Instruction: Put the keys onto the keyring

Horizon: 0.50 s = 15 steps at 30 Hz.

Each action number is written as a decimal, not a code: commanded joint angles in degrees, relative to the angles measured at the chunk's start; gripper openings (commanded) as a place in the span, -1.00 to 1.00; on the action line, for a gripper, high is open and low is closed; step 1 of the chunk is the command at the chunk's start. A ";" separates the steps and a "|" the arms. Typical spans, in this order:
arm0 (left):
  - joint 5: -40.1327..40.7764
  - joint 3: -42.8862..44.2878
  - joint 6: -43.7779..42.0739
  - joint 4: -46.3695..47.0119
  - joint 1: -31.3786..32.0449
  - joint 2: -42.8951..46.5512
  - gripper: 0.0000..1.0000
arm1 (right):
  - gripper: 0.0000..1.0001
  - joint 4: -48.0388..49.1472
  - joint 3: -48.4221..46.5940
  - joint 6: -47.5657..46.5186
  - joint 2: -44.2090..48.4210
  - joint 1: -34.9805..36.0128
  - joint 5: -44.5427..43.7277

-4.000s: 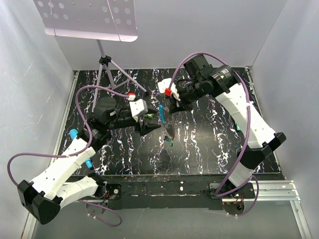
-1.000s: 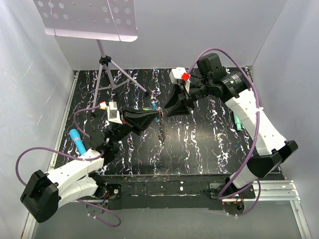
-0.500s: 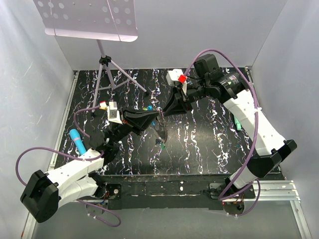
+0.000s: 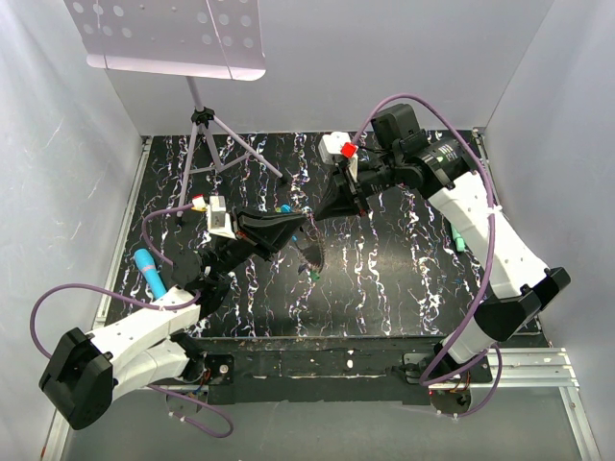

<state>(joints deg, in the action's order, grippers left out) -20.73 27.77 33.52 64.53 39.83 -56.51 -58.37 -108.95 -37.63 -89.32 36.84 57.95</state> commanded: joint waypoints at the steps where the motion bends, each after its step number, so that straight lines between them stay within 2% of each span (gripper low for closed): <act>1: 1.39 1.68 -0.38 3.32 -0.11 1.76 -1.00 | -0.97 1.77 1.01 0.97 1.07 0.86 -0.30; 15: 3.50 0.53 -0.21 4.81 -0.11 1.84 -1.00 | -0.97 3.35 3.39 1.15 2.57 5.61 -7.32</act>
<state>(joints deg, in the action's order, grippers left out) -19.81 27.70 33.50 64.95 39.81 -56.51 -56.47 -105.95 -37.23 -88.51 40.16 53.89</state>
